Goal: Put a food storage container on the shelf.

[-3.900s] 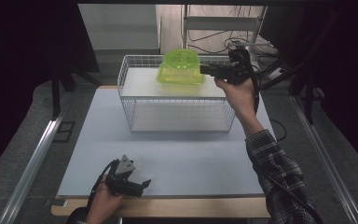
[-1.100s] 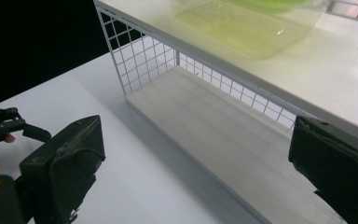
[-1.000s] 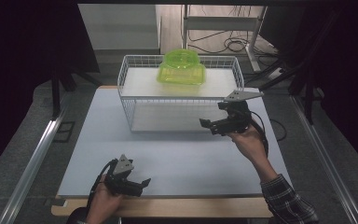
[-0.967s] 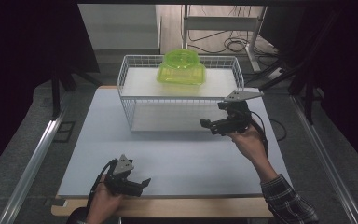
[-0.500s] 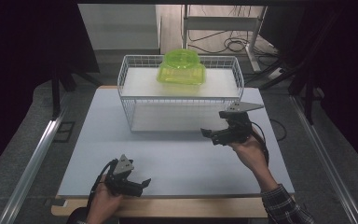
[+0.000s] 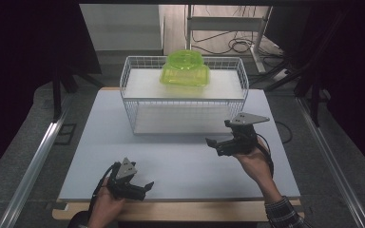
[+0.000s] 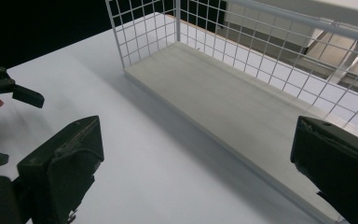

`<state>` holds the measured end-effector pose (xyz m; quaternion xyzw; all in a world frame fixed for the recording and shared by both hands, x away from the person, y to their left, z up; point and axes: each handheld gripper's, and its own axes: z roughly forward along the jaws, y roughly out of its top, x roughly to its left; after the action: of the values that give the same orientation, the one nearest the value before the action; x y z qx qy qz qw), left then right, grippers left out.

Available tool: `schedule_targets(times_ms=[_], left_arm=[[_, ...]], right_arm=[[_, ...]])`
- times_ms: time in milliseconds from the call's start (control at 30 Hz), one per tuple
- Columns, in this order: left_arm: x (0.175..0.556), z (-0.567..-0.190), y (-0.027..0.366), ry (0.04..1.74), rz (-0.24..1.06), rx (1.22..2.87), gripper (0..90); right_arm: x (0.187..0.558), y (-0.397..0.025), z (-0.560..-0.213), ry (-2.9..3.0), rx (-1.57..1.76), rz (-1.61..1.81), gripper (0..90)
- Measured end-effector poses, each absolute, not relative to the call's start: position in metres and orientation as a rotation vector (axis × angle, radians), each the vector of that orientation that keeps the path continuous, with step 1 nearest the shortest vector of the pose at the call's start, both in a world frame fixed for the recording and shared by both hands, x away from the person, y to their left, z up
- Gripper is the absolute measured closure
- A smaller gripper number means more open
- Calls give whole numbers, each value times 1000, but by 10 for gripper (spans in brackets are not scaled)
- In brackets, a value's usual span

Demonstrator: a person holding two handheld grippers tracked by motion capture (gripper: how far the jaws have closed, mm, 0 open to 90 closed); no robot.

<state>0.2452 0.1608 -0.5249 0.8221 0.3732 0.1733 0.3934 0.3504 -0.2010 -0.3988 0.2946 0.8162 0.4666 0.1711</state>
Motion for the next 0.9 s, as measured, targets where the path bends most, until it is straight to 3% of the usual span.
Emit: schedule_targets(times_ms=[900], left_arm=[[244,-525,159,929,462,2099,31]], right_arm=[[333,-220,-426,2307,897,1319,17]])
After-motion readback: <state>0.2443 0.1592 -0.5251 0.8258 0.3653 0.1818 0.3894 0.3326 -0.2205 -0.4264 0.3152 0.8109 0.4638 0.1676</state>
